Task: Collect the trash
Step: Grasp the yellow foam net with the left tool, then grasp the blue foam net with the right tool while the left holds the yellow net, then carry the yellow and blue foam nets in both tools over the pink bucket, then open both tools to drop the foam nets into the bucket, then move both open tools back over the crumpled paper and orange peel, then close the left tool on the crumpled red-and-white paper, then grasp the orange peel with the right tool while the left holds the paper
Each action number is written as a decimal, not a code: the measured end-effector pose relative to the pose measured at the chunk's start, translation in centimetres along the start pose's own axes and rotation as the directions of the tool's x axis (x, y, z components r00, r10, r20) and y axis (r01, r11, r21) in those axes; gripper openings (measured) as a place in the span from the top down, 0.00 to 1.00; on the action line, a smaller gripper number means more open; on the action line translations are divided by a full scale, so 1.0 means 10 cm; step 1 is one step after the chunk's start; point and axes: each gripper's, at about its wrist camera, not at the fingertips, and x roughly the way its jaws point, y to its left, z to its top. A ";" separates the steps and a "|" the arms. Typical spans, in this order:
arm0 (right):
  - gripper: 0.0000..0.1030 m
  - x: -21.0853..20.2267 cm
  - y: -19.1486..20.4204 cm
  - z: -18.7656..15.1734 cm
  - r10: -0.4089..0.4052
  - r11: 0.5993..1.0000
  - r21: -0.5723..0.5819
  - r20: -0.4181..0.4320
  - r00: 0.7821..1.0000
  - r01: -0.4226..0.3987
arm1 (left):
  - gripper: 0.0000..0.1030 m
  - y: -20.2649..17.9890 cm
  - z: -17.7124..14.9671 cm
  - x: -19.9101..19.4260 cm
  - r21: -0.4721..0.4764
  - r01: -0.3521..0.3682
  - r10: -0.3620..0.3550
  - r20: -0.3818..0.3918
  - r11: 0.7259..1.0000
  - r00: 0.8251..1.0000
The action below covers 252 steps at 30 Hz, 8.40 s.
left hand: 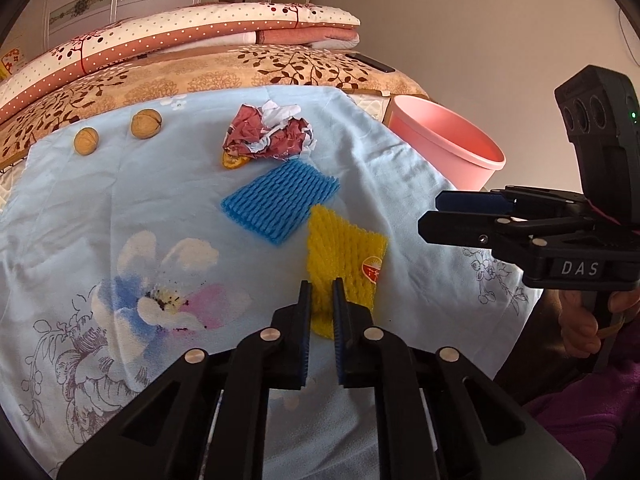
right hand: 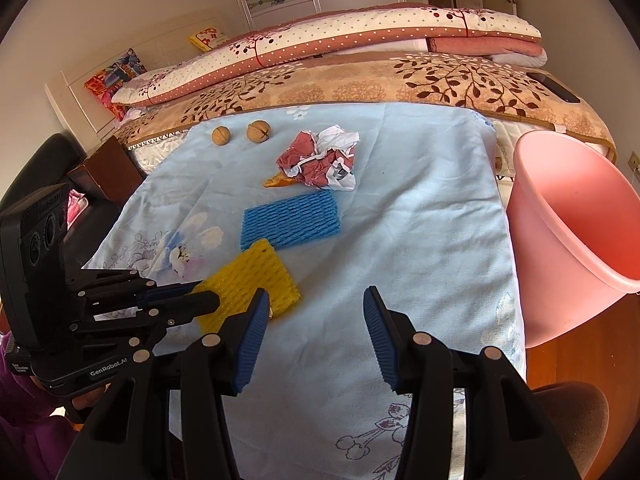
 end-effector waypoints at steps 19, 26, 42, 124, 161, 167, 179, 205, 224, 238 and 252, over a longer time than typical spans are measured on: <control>0.46 0.68 0.13 0.35 0.104 0.982 0.171 -0.112 0.988 -0.084 | 0.91 0.61 0.02 -0.71 -0.233 -0.026 0.075 0.203 0.972 0.976; 0.46 0.85 0.14 0.49 0.049 0.981 0.192 -0.112 0.993 -0.027 | 0.91 0.81 -0.02 -0.76 -0.282 -0.017 0.079 0.211 0.959 0.974; 0.94 0.78 0.04 0.55 -0.042 0.982 0.181 -0.061 0.997 0.052 | 0.91 0.81 0.05 -0.67 -0.288 -0.004 0.062 0.191 0.958 0.980; 0.93 -0.94 -2.41 0.24 -0.483 0.822 0.418 0.149 0.863 0.388 | 0.90 -1.64 1.87 1.55 0.063 0.138 -0.137 -0.022 0.988 0.990; 0.62 -0.97 -1.87 0.33 -0.426 0.870 0.360 0.203 0.881 0.337 | 0.73 -1.38 1.67 0.99 0.028 0.165 -0.167 0.080 0.986 0.983; 0.51 -0.91 -1.67 0.36 -0.387 0.888 0.344 0.207 0.898 0.304 | 0.73 -1.16 1.60 0.85 -0.020 0.119 -0.116 0.096 0.993 0.989; 0.50 -0.71 -1.22 0.45 -0.301 0.934 0.262 0.216 0.929 0.242 | 0.73 -0.65 1.40 0.51 -0.077 0.028 -0.018 0.127 0.997 0.992; 0.47 -0.28 -0.87 0.43 -0.176 0.971 0.190 0.152 0.972 0.146 | 0.73 0.37 1.00 0.38 -0.247 -0.185 0.205 0.059 0.951 0.977; 0.44 -0.02 -0.81 0.52 -0.151 0.978 0.162 0.096 0.984 0.134 | 0.73 0.55 1.08 0.83 -0.239 -0.198 0.201 -0.012 0.951 0.980; 0.44 0.28 -0.47 0.68 -0.063 0.995 0.076 0.057 0.996 0.058 | 0.82 0.72 1.02 0.50 -0.310 -0.130 0.159 0.072 0.942 0.985; 0.44 0.53 -0.08 0.78 0.031 0.999 0.028 0.025 0.999 -0.032 | 0.82 1.12 0.90 0.01 -0.456 -0.069 0.146 0.135 0.887 0.980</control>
